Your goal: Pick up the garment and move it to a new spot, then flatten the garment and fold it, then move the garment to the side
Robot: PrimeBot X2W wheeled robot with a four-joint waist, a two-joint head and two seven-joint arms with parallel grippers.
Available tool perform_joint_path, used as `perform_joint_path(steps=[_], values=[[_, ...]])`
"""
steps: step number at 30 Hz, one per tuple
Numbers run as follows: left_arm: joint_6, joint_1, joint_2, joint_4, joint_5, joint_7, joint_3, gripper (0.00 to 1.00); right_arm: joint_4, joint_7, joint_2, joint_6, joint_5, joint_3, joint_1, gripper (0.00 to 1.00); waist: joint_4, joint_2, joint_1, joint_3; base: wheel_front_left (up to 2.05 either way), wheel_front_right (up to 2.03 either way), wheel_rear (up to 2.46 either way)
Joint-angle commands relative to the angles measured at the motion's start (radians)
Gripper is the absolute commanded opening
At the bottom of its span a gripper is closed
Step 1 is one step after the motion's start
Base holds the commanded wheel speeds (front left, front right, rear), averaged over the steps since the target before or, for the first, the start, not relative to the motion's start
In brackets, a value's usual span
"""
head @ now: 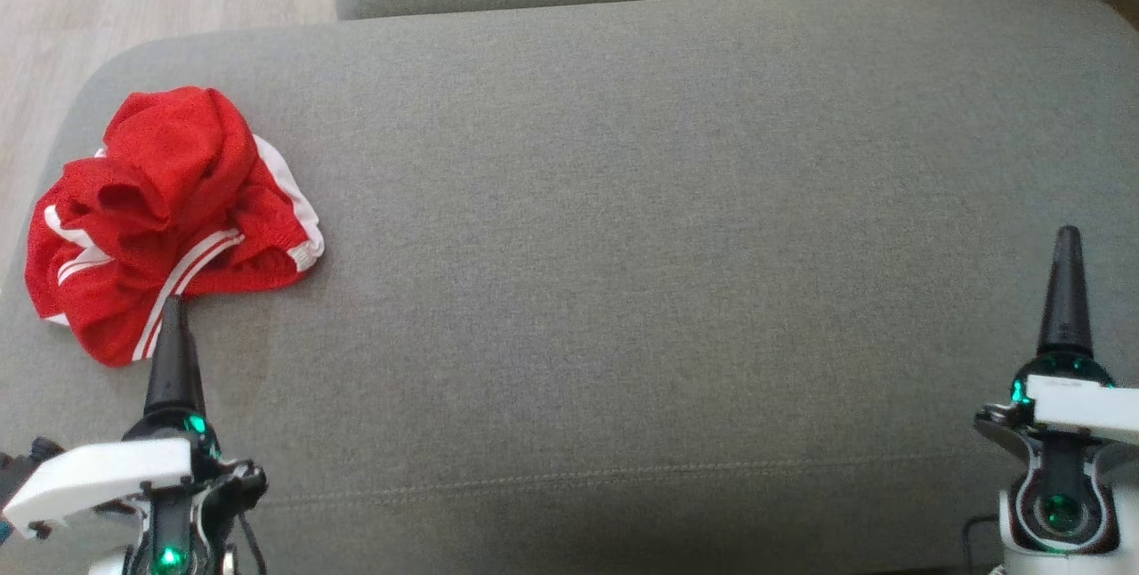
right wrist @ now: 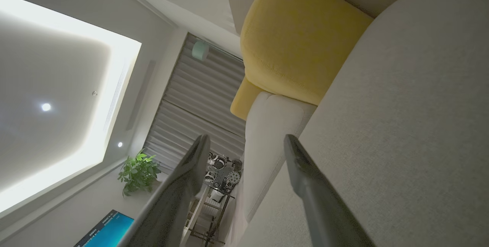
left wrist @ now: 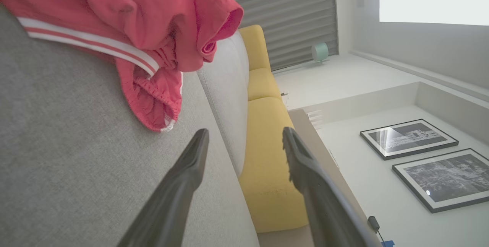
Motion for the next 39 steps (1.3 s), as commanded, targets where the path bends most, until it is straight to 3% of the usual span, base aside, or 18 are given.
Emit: perform_joint_path(steps=[1,16,34,39], values=[[-0.001,-0.055,0.013,-0.052,0.035,-0.011,0.019,1.0,-0.054,-0.015,-0.005,0.003,-0.051,0.02,-0.061,1.0,0.0,0.0,-0.0001,-0.001,0.0,0.0,0.0],[0.021,-0.062,0.014,-0.192,0.318,-0.055,-0.054,1.0,-0.127,-0.059,-0.014,0.004,-0.394,0.125,-0.089,1.0,0.004,0.0,-0.0001,0.008,0.0,0.0,0.0],[0.09,-0.067,0.019,-0.252,0.728,-0.105,-0.218,1.0,-0.095,-0.108,-0.016,0.005,-0.698,0.205,-0.103,1.0,0.005,0.0,-0.0001,0.016,0.0,0.0,0.0],[0.135,-0.07,0.039,-0.25,0.835,-0.119,-0.273,1.0,-0.065,-0.123,-0.012,0.005,-0.789,0.217,-0.107,1.0,0.003,0.0,-0.0001,0.016,0.0,0.0,0.0]])
